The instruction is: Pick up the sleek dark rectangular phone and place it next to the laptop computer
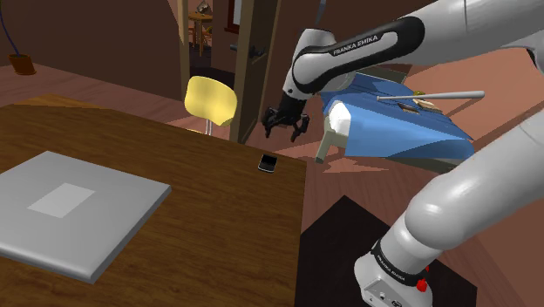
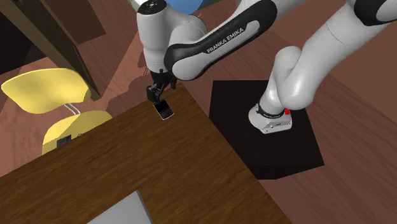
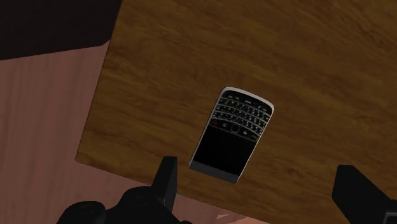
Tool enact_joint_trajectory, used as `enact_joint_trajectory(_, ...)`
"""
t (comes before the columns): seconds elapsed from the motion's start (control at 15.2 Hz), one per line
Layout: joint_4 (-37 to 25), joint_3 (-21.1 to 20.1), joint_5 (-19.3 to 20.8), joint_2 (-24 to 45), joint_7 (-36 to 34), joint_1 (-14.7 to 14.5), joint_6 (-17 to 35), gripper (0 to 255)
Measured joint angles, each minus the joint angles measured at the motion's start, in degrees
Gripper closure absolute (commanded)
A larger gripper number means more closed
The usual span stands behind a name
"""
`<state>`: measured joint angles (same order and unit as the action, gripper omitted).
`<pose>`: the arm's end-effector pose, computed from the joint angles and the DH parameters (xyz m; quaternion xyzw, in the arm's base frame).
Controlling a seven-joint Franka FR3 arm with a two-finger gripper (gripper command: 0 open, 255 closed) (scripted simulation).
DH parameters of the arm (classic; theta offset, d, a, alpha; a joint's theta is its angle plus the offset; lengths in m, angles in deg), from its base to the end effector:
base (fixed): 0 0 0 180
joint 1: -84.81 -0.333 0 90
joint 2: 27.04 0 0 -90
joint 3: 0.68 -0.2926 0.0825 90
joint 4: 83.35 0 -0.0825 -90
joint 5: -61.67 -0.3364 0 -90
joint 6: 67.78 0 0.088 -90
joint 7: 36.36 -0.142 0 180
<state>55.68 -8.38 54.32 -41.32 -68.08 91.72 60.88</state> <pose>0.4289 0.0127 0.3765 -0.9513 0.3045 -0.0226 0.0428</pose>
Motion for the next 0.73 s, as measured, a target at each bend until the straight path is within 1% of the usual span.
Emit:
enact_joint_trajectory(0.46,-2.71,-0.45,2.17,13.82,-9.80,1.83,8.77,0)
enact_joint_trajectory(0.73,-3.14,-0.29,2.75,17.66,-11.38,1.95,11.81,0)
